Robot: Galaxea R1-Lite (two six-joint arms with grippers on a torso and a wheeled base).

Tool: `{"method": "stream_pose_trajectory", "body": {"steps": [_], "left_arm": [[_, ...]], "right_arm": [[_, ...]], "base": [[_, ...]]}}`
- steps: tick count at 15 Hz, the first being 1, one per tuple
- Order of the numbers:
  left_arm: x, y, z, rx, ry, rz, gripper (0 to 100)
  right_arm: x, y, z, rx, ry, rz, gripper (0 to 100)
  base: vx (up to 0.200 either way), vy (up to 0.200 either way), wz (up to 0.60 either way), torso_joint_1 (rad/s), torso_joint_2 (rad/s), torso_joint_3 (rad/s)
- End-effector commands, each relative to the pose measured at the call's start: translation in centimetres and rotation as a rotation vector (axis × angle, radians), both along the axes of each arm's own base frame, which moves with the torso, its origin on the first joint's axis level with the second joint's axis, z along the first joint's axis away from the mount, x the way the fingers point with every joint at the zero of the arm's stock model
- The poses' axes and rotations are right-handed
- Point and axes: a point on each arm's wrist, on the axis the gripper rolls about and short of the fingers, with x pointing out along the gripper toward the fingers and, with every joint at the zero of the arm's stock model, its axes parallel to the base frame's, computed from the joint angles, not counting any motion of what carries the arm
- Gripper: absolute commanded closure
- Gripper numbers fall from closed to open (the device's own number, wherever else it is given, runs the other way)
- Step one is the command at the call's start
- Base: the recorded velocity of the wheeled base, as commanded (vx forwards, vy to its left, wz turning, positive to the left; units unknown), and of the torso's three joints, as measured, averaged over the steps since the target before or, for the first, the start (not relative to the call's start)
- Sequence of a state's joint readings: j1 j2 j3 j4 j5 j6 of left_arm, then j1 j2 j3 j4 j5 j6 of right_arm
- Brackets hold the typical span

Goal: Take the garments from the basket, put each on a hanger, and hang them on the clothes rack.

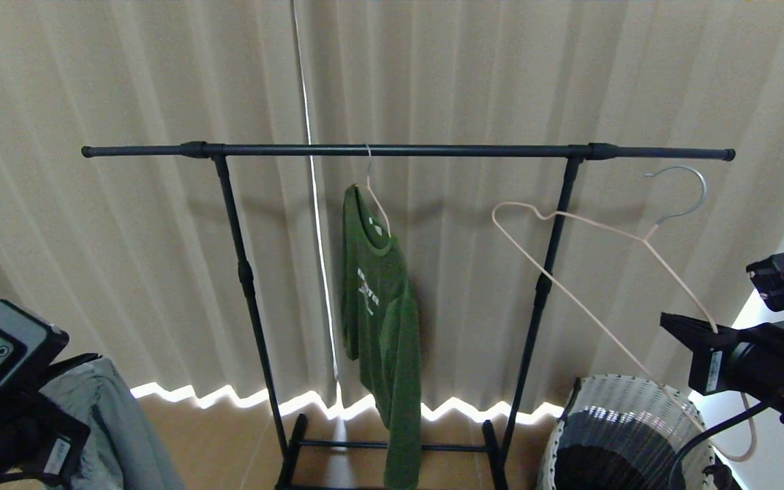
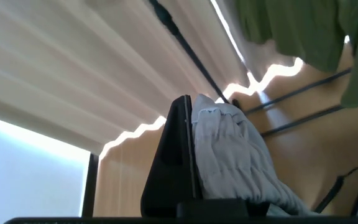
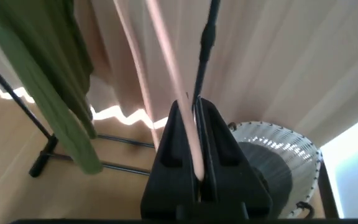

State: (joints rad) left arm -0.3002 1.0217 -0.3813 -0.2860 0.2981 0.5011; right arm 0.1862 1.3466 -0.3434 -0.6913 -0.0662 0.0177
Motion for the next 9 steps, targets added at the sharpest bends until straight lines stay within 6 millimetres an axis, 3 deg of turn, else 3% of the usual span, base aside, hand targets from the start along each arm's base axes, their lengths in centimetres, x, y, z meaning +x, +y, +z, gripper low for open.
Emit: {"method": "stream_pose_trajectory", "body": {"steps": [1, 6, 8, 9], "left_arm": [[2.5, -0.7, 0.7, 0.029, 0.026, 0.051, 100], [7.6, -2.5, 2.7, 0.020, 0.061, 0.090, 100], [8.2, -3.0, 3.1, 0.006, 0.061, 0.095, 100], [10.4, -5.6, 4.9, -0.062, 0.041, 0.142, 100]], "right_arm": [[1.2, 1.1, 0.8, 0.010, -0.013, 0.058, 100], [3.3, 5.8, 2.8, 0.083, -0.006, 0.208, 100], [3.2, 6.4, 2.7, 0.089, 0.006, 0.231, 100], [3.0, 8.5, 3.0, 0.124, 0.049, 0.291, 100]], "base": [[0.000, 0.000, 0.00, 0.000, 0.00, 0.000], [0.000, 0.000, 0.00, 0.000, 0.00, 0.000], [0.000, 0.000, 0.00, 0.000, 0.00, 0.000], [0.000, 0.000, 0.00, 0.000, 0.00, 0.000]]}}
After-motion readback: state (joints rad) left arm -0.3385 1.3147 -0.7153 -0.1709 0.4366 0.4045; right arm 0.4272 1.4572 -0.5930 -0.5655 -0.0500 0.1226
